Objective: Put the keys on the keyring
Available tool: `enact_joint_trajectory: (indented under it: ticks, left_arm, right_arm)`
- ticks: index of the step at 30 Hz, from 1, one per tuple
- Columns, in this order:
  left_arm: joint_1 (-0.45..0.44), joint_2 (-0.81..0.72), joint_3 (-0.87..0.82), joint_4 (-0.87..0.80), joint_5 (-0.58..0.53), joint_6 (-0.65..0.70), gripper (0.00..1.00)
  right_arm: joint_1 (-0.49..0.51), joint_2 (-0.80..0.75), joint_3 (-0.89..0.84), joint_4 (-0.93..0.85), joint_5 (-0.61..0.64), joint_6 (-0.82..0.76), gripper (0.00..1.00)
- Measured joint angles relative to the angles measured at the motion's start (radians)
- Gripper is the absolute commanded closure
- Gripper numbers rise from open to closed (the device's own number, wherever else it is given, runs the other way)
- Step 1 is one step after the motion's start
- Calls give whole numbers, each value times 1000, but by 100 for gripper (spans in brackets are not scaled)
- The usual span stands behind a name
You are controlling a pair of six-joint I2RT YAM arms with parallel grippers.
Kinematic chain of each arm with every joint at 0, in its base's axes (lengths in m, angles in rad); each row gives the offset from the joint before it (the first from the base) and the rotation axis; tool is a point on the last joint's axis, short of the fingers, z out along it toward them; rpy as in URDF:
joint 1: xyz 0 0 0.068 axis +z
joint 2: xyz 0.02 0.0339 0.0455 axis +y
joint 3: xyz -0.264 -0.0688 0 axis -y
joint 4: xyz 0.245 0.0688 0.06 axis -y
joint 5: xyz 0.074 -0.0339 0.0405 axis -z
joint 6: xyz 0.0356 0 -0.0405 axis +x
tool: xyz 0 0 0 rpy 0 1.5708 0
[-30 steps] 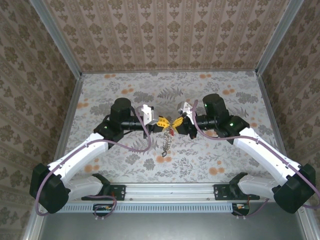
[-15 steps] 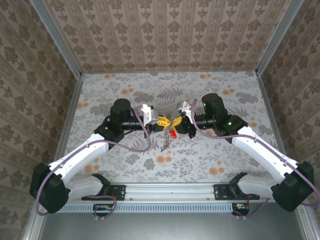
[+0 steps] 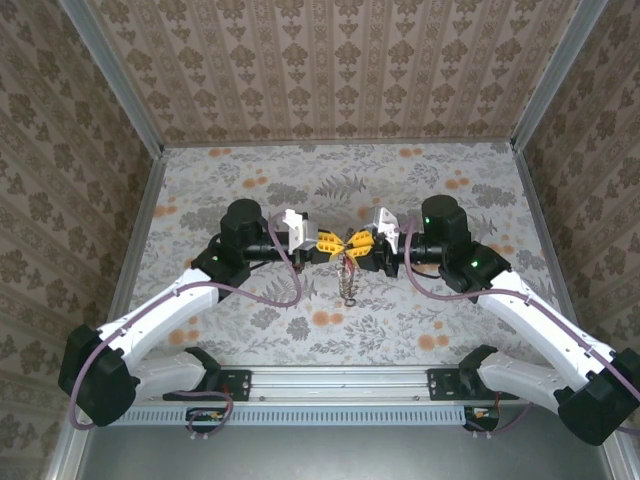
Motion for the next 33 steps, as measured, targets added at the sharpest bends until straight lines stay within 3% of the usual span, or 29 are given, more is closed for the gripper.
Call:
enact_joint_trajectory:
  ticks: [7, 9, 12, 13, 23, 33]
  left_arm:
    - [-8, 0, 0, -2, -5, 0, 100]
    - [-8, 0, -1, -7, -11, 0, 98]
    - [-11, -5, -1, -43, -42, 18, 76]
    - [-13, -10, 1, -68, -57, 34, 74]
    - [-15, -27, 111, -376, -151, 171, 67]
    - [-15, 63, 198, -465, -146, 164, 60]
  right_arm:
    - [-1, 1, 0, -12, 0, -34, 100]
    - [-1, 2, 2, -19, 1, -38, 100]
    - [-1, 15, 18, -50, 9, -59, 100]
    - [0, 20, 23, -72, 13, -69, 100]
    - [3, 64, 113, -262, 101, -199, 100]
    - [39, 90, 119, -282, 148, -243, 100]
